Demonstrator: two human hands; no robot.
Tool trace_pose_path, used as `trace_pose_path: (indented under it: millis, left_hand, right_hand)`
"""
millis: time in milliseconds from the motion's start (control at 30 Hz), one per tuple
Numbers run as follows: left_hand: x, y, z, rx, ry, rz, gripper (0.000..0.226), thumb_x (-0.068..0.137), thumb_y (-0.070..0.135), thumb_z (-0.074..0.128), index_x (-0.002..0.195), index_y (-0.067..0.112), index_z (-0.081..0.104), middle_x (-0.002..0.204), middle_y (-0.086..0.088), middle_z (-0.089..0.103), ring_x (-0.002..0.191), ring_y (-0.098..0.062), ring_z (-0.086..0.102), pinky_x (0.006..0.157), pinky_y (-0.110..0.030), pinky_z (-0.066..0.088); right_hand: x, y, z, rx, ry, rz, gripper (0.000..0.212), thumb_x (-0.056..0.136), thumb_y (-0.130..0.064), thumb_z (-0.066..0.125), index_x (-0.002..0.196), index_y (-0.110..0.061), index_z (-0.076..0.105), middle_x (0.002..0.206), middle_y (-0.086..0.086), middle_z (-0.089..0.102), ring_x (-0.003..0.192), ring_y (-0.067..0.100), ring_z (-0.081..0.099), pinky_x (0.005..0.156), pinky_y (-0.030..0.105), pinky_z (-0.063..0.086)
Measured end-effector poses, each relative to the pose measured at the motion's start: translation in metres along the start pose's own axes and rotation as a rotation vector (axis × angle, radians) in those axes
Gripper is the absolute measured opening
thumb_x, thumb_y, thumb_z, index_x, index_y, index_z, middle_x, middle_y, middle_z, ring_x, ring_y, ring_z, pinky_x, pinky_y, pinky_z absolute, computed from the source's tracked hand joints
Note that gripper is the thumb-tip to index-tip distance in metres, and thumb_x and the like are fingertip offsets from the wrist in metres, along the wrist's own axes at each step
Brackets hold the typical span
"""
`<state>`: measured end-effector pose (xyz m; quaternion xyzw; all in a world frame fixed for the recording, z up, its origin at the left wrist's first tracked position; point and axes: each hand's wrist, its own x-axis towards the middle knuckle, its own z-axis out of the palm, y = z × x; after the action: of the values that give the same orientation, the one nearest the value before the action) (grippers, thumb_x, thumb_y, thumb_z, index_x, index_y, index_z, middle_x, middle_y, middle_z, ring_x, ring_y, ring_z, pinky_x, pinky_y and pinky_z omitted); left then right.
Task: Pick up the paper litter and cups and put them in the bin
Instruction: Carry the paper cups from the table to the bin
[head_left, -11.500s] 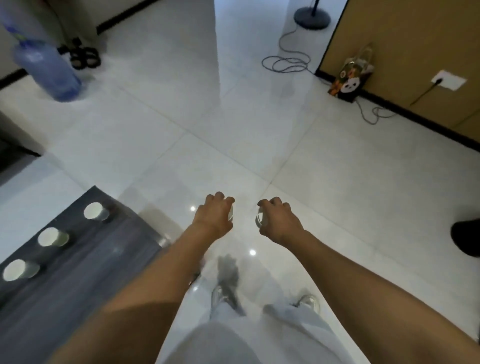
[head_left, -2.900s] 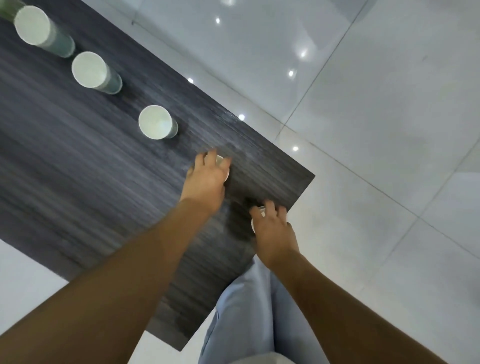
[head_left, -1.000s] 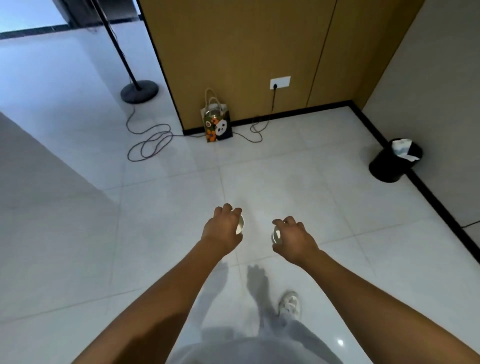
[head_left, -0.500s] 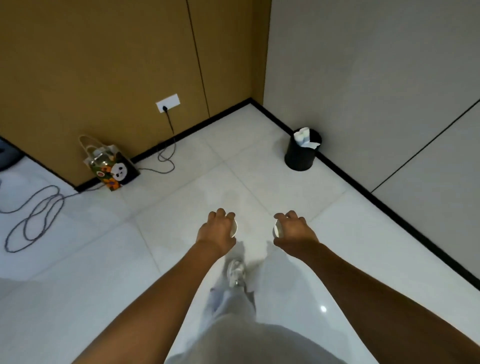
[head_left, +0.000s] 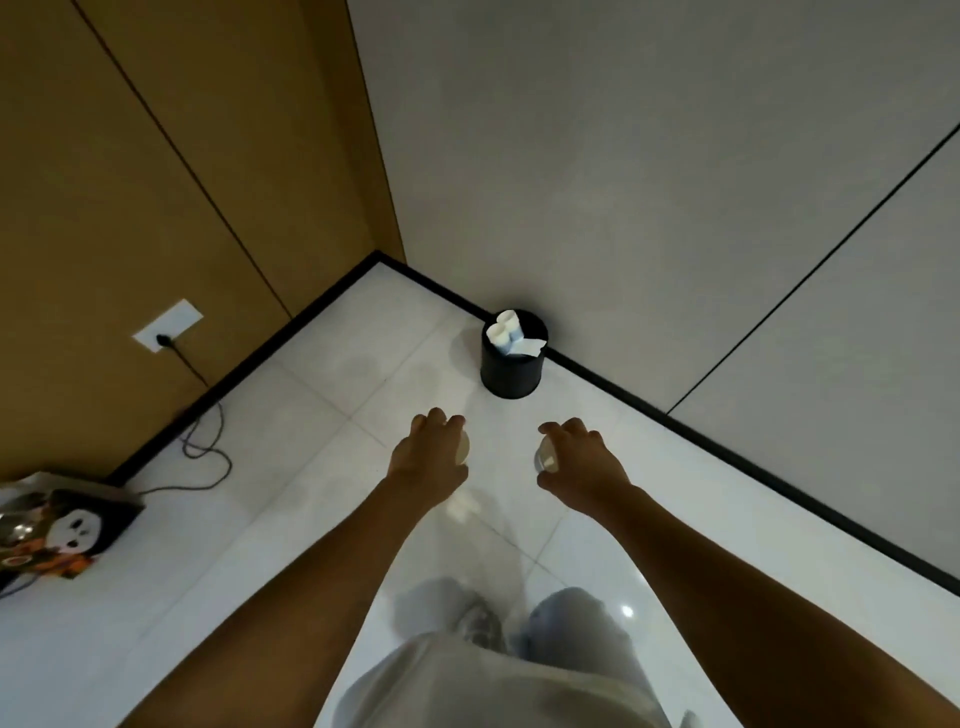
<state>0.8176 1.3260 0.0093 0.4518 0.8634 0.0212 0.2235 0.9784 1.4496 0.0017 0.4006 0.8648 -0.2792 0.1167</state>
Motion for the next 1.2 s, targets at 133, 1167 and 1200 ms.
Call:
trace_pose_path:
  millis: [133, 1167, 1200]
  left_hand:
    - [0.074, 0.025, -0.018, -0.002, -0.006, 0.025, 0.058, 0.087, 0.028, 0.06, 0.139, 0.019, 0.036, 0.135, -0.004, 0.039, 0.124, -0.023, 0.037, 0.088, -0.035, 0.047]
    - [0.493, 0.026, -0.078, -0.362, 0.038, -0.474, 0.056, 0.089, 0.033, 0.059, 0.136, 0.015, 0.037, 0.131, -0.008, 0.042, 0.119, -0.025, 0.042, 0.088, -0.035, 0.048]
    - [0.501, 0.024, -0.077, -0.379, 0.038, -0.491, 0.057, 0.089, 0.034, 0.06, 0.137, 0.015, 0.036, 0.132, -0.008, 0.041, 0.12, -0.025, 0.042, 0.088, -0.036, 0.048]
  right_hand:
    - [0.06, 0.026, -0.036, -0.004, 0.0, 0.037, 0.067, 0.081, -0.026, 0.064, 0.142, -0.024, 0.036, 0.136, 0.004, 0.039, 0.121, 0.028, 0.042, 0.087, 0.038, 0.051]
    - [0.546, 0.034, -0.201, -0.283, -0.274, -0.317, 0.065, 0.087, -0.03, 0.065, 0.143, -0.024, 0.033, 0.141, 0.007, 0.037, 0.124, 0.028, 0.041, 0.094, 0.035, 0.046]
    - [0.557, 0.033, -0.2, -0.3, -0.294, -0.318, 0.065, 0.087, -0.03, 0.064, 0.143, -0.024, 0.033, 0.142, 0.007, 0.036, 0.124, 0.028, 0.04, 0.093, 0.035, 0.046]
